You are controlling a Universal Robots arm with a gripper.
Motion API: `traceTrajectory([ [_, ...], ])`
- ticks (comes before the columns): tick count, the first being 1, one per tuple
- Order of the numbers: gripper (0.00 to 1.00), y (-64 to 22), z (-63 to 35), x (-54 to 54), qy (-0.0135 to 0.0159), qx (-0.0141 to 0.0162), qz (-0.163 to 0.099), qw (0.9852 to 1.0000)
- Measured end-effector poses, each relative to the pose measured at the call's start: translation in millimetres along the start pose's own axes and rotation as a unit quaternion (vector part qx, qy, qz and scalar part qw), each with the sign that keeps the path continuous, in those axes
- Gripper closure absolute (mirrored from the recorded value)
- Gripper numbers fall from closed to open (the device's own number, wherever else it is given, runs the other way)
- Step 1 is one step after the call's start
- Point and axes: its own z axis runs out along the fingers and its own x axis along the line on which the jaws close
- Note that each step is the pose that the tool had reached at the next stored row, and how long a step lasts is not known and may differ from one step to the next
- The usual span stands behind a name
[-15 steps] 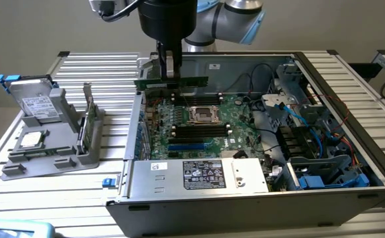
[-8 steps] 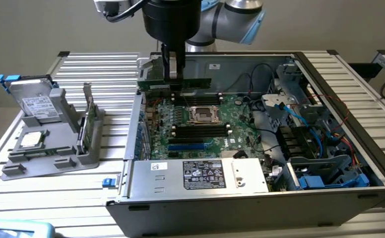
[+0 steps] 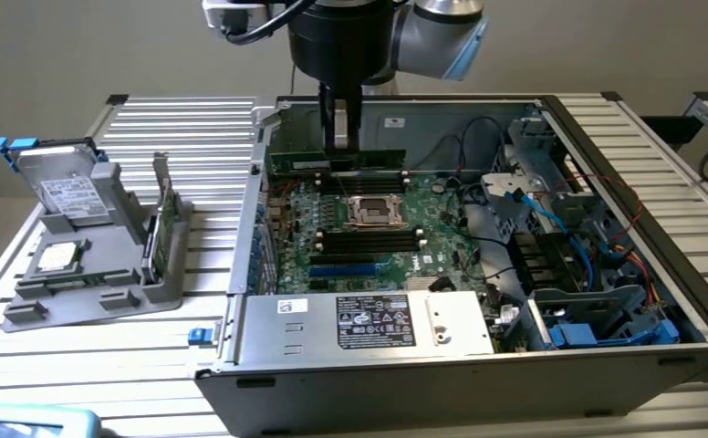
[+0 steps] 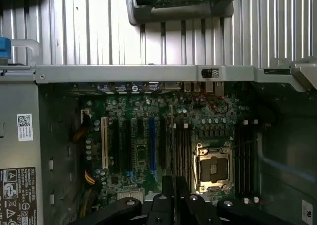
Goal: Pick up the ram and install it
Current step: 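Pick up the ram and move it above insertion slot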
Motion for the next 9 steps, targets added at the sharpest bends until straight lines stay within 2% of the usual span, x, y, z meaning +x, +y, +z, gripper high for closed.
traceTrajectory([
  [2,0.85,-5.5,1.4,-1.4,0.0052,0.0003,0.0,1.0],
  [3,0.85,-8.6,2.4,-2.3,0.0069,0.0004,0.0,1.0],
  [5,0.85,-15.8,5.2,-4.9,0.0081,0.0004,0.0,1.0],
  [9,0.85,-27.0,12.9,-10.3,0.0082,0.0004,0.0,1.0],
])
